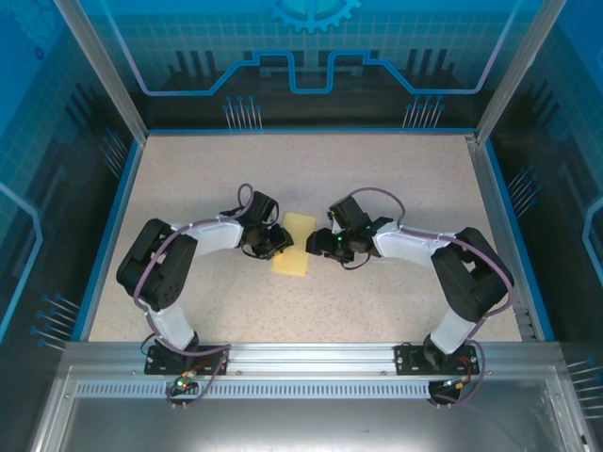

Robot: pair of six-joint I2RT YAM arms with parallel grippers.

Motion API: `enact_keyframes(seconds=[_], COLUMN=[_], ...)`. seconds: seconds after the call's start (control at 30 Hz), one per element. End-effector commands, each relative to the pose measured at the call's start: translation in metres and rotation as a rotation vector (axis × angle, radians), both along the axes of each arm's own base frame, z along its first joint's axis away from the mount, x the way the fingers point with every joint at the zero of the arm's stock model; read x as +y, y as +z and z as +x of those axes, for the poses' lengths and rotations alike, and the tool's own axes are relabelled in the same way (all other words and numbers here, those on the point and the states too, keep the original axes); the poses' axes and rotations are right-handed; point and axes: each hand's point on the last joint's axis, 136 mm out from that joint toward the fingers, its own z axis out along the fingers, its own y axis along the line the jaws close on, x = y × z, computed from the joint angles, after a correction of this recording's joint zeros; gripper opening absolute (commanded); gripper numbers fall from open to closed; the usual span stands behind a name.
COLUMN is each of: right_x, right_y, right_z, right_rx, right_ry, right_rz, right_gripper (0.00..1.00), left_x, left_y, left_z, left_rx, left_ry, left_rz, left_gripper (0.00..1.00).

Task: Fold a paper plane with a square sheet of paper (pick it up from the middle)
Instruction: Move the paper to the center of the table.

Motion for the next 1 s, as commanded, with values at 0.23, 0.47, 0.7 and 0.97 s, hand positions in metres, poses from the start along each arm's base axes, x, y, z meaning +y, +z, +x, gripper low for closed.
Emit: enact_keyframes(seconds=[0.23,0.47,0.7,0.97], right_x=[0.007,0.018,0.037,0.042], right_y=[-0.010,-0.022,-0.028,-0.032], right_z=[-0.042,-0.063,-0.069,-0.069], right_rx=[0.122,0.178,0.201,0.208], right_ry=[0.002,-0.005,0.014,0.021], right_rz=[0.027,0.038,0.055,0.047], right_gripper=[0.60,0.53,0.46,0.43], left_x=[0.014,0.017,0.019,0.019], left_y=[-0.019,-0.017,-0.020,-0.022], left_z=[-0.051,-0.052,-0.054,-0.053], left_rx=[0.137,0.141,0.140,0.139], left_ry=[0.144,0.175,0.177,0.177], left_rz=[0.064,0.038,0.039,0.036], left_gripper=[0.36,0.35,0.35,0.35])
